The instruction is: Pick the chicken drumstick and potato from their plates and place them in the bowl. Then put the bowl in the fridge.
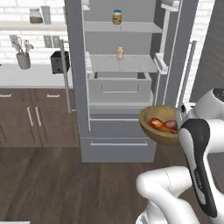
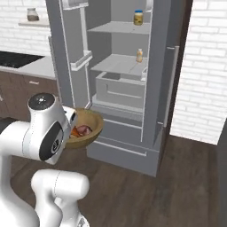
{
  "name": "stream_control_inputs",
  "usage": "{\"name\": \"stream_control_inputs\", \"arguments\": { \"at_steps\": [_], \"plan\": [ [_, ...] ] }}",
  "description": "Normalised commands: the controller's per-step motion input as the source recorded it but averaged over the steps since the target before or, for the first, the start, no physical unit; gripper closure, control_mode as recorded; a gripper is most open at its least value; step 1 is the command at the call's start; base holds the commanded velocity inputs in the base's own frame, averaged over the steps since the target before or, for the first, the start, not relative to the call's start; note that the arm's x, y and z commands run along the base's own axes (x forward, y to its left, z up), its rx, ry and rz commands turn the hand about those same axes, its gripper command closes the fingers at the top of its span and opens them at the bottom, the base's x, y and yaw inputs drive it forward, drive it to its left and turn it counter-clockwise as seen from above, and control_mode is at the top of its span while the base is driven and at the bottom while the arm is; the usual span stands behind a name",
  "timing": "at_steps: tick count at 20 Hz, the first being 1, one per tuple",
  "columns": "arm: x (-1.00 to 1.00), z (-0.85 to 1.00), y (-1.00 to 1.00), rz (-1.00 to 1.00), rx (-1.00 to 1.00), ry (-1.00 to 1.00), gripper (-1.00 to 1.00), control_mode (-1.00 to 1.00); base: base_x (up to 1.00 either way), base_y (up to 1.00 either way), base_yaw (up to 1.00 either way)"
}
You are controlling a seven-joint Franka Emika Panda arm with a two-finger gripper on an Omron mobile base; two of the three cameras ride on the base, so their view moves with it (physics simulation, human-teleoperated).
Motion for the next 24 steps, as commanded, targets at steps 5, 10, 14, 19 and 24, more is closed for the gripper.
{"name": "stream_control_inputs", "arguments": {
  "at_steps": [5,10,14,19,24],
  "plan": [
    [0.00,0.00,0.00,0.00,0.00,0.00,1.00,1.00,1.00,0.19,0.02],
    [0.00,0.00,0.00,0.00,0.00,0.00,1.00,1.00,1.00,0.20,0.01],
    [0.00,0.00,0.00,0.00,0.00,0.00,1.00,1.00,0.91,0.17,-0.15],
    [0.00,0.00,0.00,0.00,0.00,0.00,1.00,1.00,0.50,0.25,-0.51],
    [0.00,0.00,0.00,0.00,0.00,0.00,1.00,1.00,0.26,0.62,-0.36]
  ]
}}
